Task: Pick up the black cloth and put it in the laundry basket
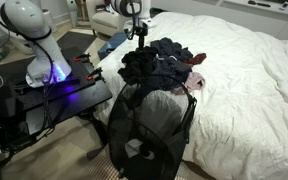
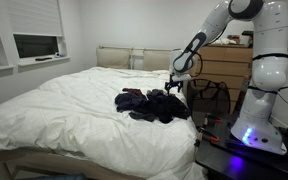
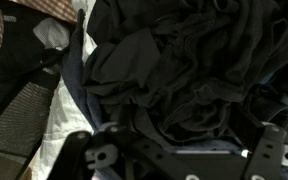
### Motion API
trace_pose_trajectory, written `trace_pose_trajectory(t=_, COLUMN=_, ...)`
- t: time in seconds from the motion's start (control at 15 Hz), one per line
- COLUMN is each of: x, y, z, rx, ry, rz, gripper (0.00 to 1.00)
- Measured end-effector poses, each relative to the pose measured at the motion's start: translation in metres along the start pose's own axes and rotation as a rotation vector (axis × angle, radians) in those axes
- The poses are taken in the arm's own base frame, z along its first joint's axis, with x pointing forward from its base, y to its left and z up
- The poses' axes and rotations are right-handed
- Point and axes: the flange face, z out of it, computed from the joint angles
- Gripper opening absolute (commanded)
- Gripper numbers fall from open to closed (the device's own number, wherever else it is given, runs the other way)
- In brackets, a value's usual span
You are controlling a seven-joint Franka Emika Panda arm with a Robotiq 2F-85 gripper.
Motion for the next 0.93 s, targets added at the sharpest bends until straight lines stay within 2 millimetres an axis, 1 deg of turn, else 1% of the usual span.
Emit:
trace_pose_trajectory(t=0.33, x=-0.005, y=-0.002, z=0.043, rx=-0.011, ry=-0.042, rz=0.061, gripper=1.00)
trace_pose_trajectory(t=0.6, x=-0.009, y=-0.004, z=0.069, rx=-0.014, ry=-0.086, rz=0.114, gripper=1.00)
trace_pose_trajectory(t=0.73, x=-0.010, y=-0.003, z=0.079, rx=-0.017, ry=-0.101, rz=0.136, gripper=1.00)
trace_pose_trajectory(t=0.8, x=-0.010, y=-0.003, z=0.083, rx=-0.018, ry=-0.106, rz=0.145, gripper=0.75)
trace_pose_trajectory(t=0.87, x=-0.010, y=-0.002, z=0.085, rx=-0.020, ry=-0.108, rz=0.151, gripper=0.73)
trace_pose_trajectory(t=0.93, x=-0.009, y=-0.002, z=0.087, rx=-0.022, ry=-0.108, rz=0.154, gripper=0.66)
